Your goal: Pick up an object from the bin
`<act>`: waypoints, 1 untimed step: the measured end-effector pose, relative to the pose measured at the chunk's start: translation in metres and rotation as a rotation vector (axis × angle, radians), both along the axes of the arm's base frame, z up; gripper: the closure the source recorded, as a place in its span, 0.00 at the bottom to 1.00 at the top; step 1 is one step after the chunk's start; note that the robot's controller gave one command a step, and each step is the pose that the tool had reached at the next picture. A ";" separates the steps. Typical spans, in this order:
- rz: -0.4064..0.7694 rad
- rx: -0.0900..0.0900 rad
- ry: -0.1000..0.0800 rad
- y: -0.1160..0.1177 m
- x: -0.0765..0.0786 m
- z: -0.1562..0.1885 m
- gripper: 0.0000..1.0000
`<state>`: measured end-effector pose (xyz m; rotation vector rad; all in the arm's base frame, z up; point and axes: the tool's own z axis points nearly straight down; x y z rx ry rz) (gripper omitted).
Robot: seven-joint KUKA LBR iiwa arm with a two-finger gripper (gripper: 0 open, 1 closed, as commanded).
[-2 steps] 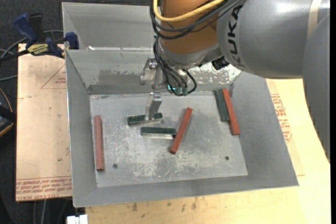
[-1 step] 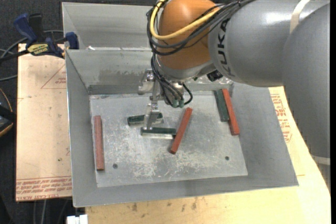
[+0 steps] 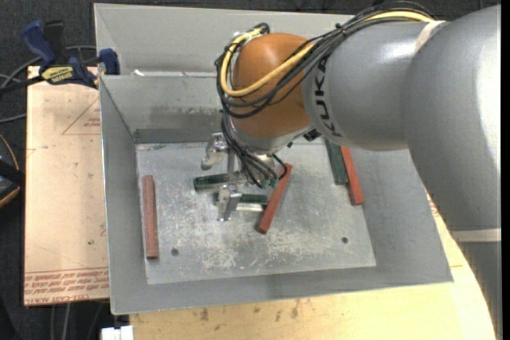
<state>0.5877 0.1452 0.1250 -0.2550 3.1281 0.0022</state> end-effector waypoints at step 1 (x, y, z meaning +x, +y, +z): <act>-0.085 0.008 -0.015 -0.016 0.022 -0.046 1.00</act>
Offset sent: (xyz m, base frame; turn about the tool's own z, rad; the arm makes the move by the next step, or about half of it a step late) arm 0.0000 0.0000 0.0000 0.0000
